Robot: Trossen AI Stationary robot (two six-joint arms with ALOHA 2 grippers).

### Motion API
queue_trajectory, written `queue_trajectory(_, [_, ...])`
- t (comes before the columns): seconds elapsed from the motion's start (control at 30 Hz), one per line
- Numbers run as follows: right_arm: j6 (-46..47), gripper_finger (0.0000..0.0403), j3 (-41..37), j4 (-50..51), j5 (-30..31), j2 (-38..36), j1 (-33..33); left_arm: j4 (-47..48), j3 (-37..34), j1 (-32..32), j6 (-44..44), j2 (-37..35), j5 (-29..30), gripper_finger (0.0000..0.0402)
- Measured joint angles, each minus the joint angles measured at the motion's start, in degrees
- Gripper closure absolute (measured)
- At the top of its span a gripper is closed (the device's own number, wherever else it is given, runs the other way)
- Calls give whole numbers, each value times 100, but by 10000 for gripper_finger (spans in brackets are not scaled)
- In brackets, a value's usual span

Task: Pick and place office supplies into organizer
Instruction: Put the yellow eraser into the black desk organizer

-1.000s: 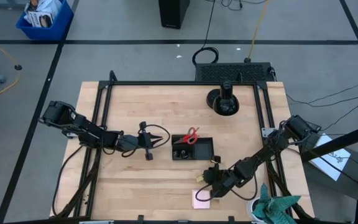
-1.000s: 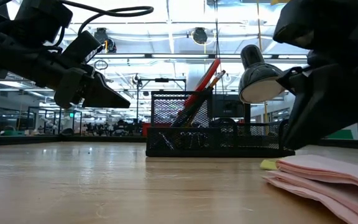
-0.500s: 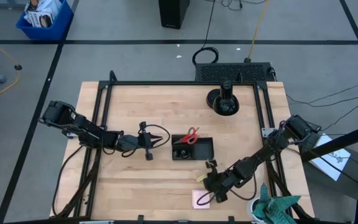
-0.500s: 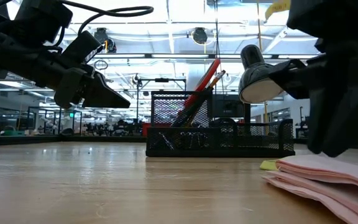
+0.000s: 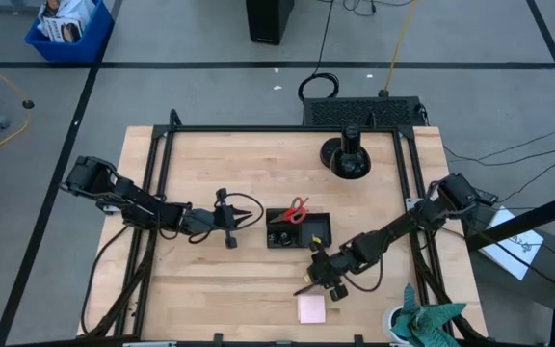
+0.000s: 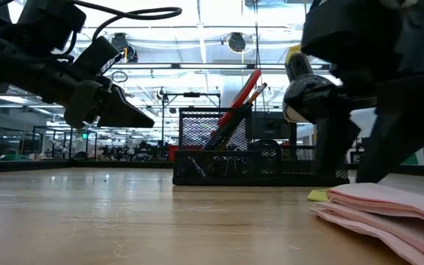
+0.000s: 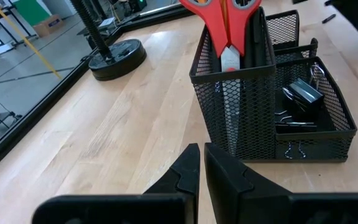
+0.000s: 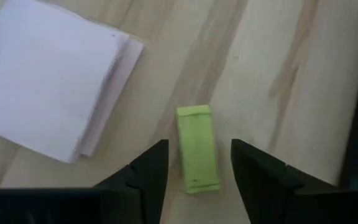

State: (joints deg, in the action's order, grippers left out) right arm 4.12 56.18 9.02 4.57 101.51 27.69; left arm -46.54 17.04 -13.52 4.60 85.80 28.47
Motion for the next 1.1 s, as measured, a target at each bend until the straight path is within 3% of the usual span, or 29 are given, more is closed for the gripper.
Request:
queue_trajectory(0.23, [-35,248,-429,-347,-320,-31,-200,1,0,0,15,0,0,371])
queue_trajectory(0.5, [144,267,-976,-1228,-195,-40,-172,4,0,0,15,1,2,371])
queue_trajectory(0.9, [226,362,-1008,-1759,-8,-21,-158,4,0,0,13,2,2,371])
queue_trajectory(1.1, [228,356,-1012,-2154,5,18,-160,4,0,0,39,0,2,371])
